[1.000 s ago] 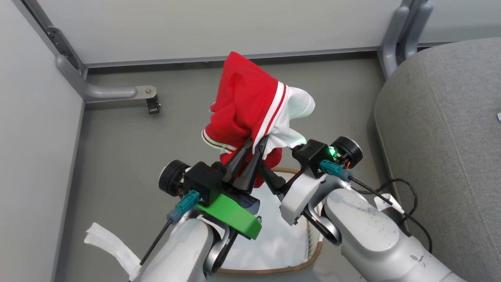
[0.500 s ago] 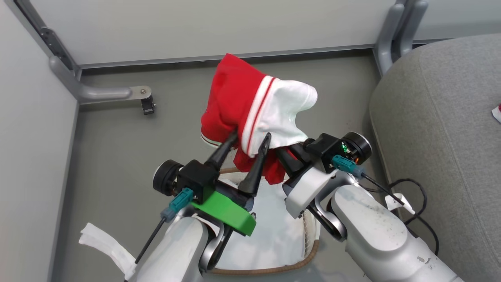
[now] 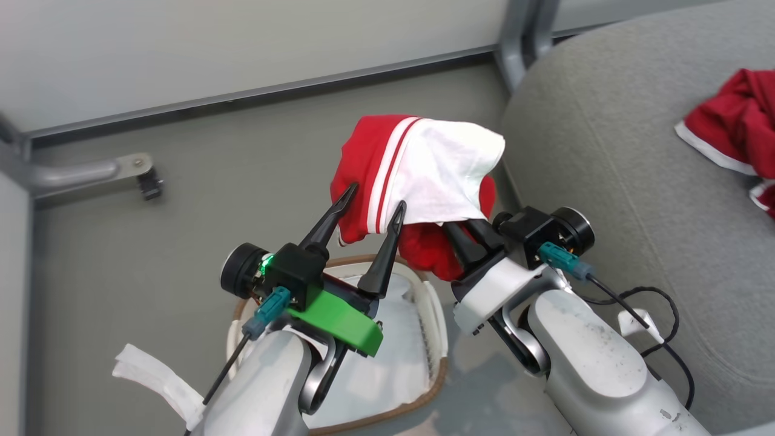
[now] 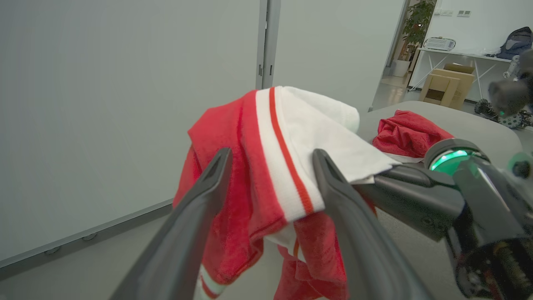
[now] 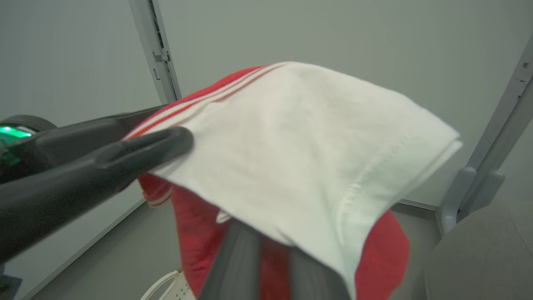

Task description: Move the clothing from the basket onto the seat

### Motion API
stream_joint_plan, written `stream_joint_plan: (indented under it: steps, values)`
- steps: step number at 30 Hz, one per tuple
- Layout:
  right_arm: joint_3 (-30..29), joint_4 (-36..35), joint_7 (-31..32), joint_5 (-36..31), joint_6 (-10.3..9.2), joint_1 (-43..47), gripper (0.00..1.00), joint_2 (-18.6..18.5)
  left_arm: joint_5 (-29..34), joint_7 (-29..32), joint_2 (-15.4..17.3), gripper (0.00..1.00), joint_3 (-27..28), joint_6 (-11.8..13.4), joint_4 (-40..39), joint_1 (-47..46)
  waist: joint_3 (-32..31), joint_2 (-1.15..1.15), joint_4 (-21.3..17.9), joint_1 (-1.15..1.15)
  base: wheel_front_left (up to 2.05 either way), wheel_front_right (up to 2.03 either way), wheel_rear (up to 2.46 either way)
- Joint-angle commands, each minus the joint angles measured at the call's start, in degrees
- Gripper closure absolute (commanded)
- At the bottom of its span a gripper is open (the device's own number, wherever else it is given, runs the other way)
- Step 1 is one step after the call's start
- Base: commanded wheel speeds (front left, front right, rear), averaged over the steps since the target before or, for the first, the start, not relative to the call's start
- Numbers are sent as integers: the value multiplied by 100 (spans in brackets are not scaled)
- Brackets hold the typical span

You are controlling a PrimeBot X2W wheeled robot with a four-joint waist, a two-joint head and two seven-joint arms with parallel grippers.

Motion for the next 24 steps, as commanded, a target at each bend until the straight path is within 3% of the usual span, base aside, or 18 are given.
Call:
stream_joint_plan:
  steps: [1,13,18,24]
  values:
    - [-59,-76,-13,4,-6,86,100,-8,70,-3,40,0,0,-26,11,-111,198,0,-623,0,0,0,0]
    - [-760,-532,-14,107,-6,554,100,-13,173,-4,174,0,83,-23,173,-176,442,0,-1956,0,0,0,0]
    - [-1068,-733,-13,201,-6,744,100,-11,170,-4,229,0,137,-23,262,-120,485,0,-2307,0,0,0,0]
    - [-1576,-1015,-13,190,-6,1049,100,-8,46,-4,209,0,-154,-23,413,-276,543,0,-2392,0,0,0,0]
